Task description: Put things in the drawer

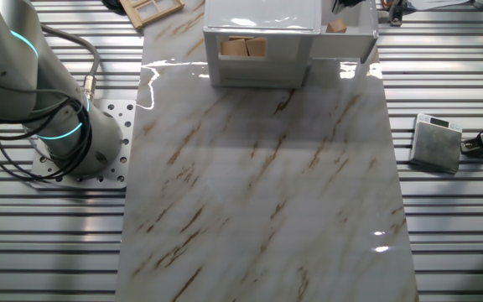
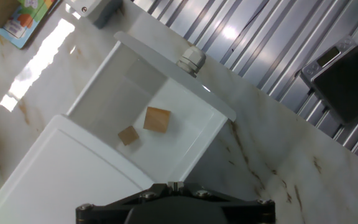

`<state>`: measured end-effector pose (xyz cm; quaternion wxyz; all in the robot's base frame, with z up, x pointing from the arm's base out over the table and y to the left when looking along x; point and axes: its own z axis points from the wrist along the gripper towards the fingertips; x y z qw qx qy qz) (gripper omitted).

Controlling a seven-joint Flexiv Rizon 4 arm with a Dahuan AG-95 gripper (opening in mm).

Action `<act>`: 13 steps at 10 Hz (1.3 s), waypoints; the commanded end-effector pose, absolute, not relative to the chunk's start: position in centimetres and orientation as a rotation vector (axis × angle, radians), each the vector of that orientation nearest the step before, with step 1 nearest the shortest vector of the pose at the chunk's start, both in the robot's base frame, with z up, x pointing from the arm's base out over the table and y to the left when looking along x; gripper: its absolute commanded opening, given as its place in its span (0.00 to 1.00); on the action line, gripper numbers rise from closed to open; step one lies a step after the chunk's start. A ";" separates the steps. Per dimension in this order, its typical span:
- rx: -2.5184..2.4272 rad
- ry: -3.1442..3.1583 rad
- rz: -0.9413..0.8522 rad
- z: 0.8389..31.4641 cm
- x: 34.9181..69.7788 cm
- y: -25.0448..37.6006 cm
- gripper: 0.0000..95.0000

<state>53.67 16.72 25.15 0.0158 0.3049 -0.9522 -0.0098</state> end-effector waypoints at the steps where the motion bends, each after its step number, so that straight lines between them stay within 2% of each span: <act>1: 0.950 -2.969 -0.041 25.2 53.7 16.7 0.00; 2: 0.947 -2.972 -0.046 25.2 53.7 16.7 0.20; 13: 0.952 -2.975 -0.037 25.2 53.7 16.7 0.20</act>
